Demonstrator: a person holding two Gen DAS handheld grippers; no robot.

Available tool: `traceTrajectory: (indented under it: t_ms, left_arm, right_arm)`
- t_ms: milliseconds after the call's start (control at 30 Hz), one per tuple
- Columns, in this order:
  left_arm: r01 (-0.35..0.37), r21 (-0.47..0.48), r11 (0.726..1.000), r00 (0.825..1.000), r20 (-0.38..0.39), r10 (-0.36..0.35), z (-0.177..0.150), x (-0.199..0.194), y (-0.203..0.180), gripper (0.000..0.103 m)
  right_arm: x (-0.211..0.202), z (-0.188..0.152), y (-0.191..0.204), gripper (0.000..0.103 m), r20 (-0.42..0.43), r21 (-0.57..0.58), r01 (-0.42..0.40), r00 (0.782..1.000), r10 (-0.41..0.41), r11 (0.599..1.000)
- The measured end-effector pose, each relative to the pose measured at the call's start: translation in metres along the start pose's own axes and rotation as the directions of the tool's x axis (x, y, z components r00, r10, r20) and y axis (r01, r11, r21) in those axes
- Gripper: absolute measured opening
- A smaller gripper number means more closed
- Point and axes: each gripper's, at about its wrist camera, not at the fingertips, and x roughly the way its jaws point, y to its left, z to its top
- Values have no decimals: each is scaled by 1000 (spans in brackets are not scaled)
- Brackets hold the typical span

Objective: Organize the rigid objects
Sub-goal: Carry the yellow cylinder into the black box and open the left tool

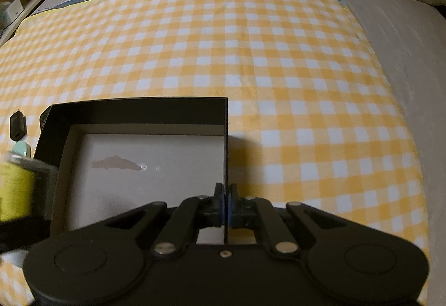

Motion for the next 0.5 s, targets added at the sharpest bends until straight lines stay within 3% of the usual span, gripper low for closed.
traceTrajectory:
  t_ms: [267, 500]
  left_arm:
    - [30, -18, 999, 997, -74, -31, -11, 37, -25, 43]
    - [44, -24, 999, 995, -86, -46, -16, 44, -31, 44]
  right_arm:
    - [4, -1, -15, 3, -5, 24, -42, 999, 42, 999]
    - [5, 0, -18, 3, -8, 36, -50, 999, 51, 998]
